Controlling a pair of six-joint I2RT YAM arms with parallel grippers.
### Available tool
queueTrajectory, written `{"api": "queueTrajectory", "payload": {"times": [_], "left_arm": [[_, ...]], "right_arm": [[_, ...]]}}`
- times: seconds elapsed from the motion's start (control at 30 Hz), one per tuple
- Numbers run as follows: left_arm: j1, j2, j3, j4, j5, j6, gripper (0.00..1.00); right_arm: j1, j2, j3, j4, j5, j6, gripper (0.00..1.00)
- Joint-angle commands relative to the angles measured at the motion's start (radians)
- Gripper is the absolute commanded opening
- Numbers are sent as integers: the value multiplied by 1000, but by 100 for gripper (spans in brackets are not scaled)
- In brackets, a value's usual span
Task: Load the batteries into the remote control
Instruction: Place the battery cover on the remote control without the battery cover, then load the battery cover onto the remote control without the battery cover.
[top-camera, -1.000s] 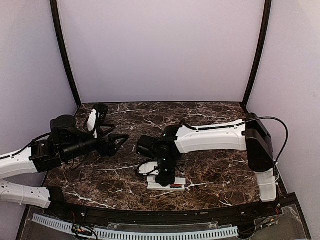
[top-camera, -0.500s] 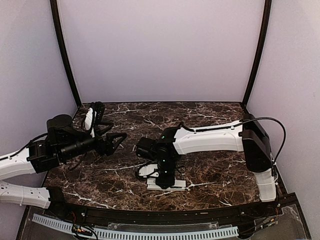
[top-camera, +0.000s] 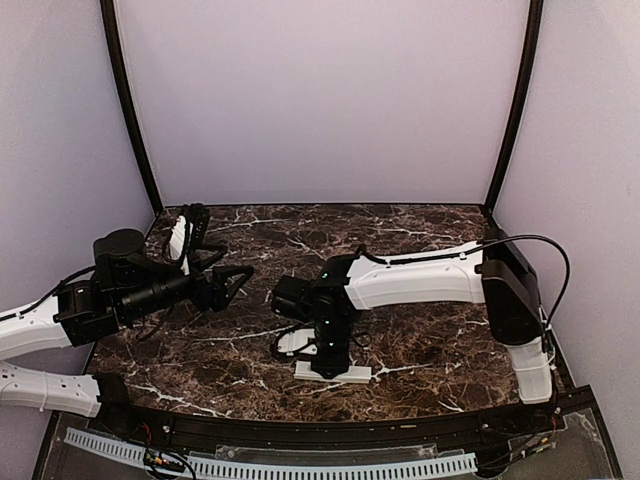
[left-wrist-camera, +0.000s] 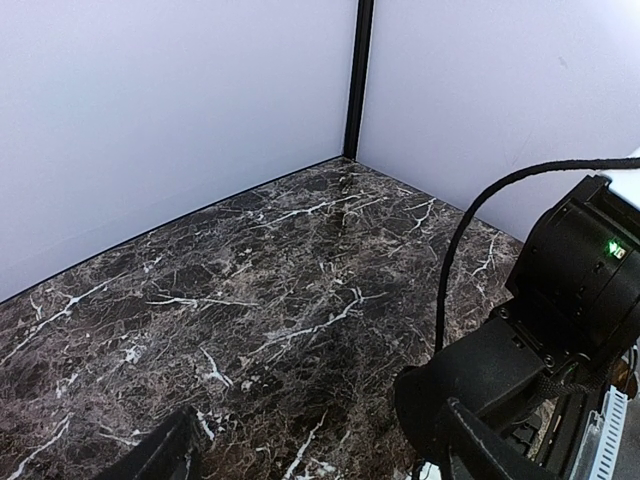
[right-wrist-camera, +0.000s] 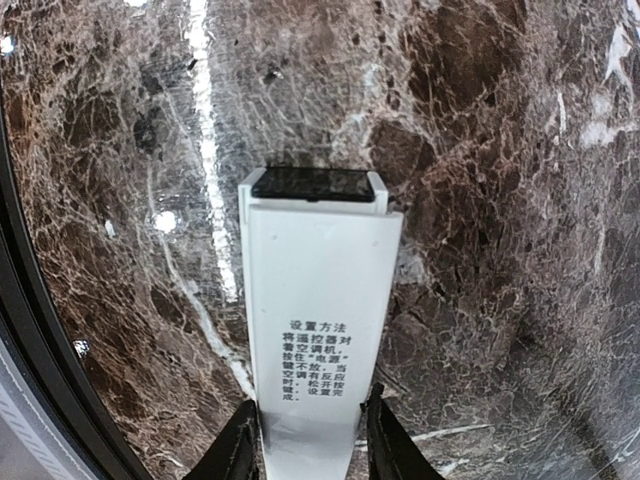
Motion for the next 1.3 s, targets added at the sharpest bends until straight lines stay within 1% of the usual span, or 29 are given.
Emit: {"api": "queueTrajectory", "payload": {"times": [0.0,0.13,0.37,0.43,0.5,0.57,0.7,0.77,0.8,0.9,1.03,1.1,1.17,1.2,1.23,1.27], "left_arm": [[8,-9,-20,-23,5,12,80],[7,-10,-20,-23,7,15,80],[7,-13,-21,-24,14,15,80],[7,-14,-22,-25,17,18,80],[7,-14,-20,-25,25,23,80],[8,-14,-19,-23,45,37,82],[7,-8,-8,-38,127,81,86],[6,-1,7,-43,185,117,88],[7,5,19,-71,226,137,89],[7,27,55,-120,306,226,90],[7,97,125,-210,459,324,92],[6,148,157,-241,530,370,92],[-2,258,212,-276,573,423,93],[-18,296,230,-309,575,442,93],[-29,369,267,-328,558,486,93],[-60,401,281,-352,543,509,93]], "right_arm": [[12,26,15,4,5,-4,35],[12,23,15,6,5,-3,36],[11,29,20,15,3,-14,44],[12,17,20,25,-6,-19,48],[11,-2,14,40,-8,-23,56],[11,-23,8,56,-11,-31,66],[10,-73,-17,90,-12,-48,84],[5,-104,-24,95,-10,-54,90],[3,-125,-27,95,-12,-55,92],[-27,-231,-60,120,-16,-42,94],[-100,-412,-153,230,-24,24,96],[-158,-514,-232,337,9,108,99],[-230,-628,-339,467,14,218,99],[-263,-684,-432,545,28,284,99],[-290,-747,-506,646,56,372,99],[-312,-801,-581,710,71,433,99]]}}
